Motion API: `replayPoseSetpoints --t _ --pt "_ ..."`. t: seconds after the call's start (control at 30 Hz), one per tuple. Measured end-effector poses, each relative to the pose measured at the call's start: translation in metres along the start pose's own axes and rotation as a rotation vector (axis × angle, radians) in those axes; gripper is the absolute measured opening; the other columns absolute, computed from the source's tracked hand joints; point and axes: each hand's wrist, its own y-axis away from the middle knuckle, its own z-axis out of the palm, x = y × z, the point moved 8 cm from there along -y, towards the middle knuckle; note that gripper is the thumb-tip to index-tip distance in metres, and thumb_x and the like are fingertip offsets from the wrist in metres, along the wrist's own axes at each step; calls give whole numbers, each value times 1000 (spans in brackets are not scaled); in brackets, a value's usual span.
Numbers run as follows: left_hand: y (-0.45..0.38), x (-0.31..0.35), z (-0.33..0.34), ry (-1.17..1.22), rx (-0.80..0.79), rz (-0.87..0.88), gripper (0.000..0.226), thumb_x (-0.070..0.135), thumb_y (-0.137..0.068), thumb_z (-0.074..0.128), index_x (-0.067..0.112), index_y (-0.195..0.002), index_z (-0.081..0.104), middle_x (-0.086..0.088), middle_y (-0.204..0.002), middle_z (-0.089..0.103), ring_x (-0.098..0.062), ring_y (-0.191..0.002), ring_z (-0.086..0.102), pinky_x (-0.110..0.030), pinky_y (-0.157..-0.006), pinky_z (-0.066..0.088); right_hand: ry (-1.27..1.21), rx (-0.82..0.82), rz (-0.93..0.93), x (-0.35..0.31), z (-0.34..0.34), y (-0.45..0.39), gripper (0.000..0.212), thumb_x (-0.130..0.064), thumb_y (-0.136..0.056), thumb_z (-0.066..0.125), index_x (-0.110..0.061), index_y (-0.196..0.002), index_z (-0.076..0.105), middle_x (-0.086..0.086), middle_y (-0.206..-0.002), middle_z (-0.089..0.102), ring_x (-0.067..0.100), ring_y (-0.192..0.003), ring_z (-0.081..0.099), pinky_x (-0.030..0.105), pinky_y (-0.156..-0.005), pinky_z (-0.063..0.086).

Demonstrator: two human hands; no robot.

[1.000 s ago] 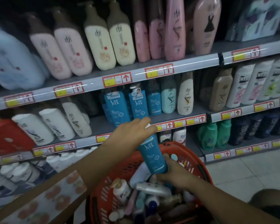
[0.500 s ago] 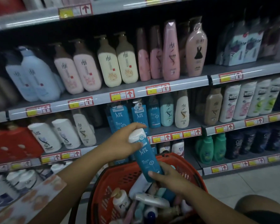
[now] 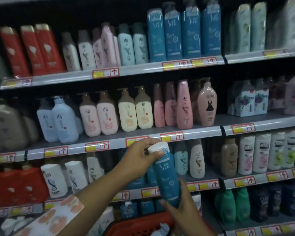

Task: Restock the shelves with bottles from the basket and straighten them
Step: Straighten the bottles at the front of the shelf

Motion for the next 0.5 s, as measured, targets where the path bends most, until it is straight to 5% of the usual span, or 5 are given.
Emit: replayPoseSetpoints --t 0.13,0.37,0.5 --pt "-33 45 -15 50 59 69 22 18 -93 71 26 -113 68 6 -106 75 -12 -101 71 -33 -91 57 123 206 -124 -60 -23 -26 89 -39 -72 82 -44 -146 33 -13 -137 47 3 -121 53 38 -103 49" --pt "-97 127 -62 66 187 161 23 21 -94 69 28 -115 68 6 -109 74 -11 -101 70 -33 -92 58 290 399 -287 -174 -50 -79 77 -48 -78 77 -55 -140 32 -24 -118 54 -5 -98 57 30 -84 53" --pt "-131 174 -97 66 221 195 24 25 -96 66 27 -120 65 3 -110 71 -13 -96 70 -26 -70 59 449 444 -323 -232 -57 -120 79 -63 -76 69 -53 -142 27 -21 -117 57 1 -98 60 35 -82 56"
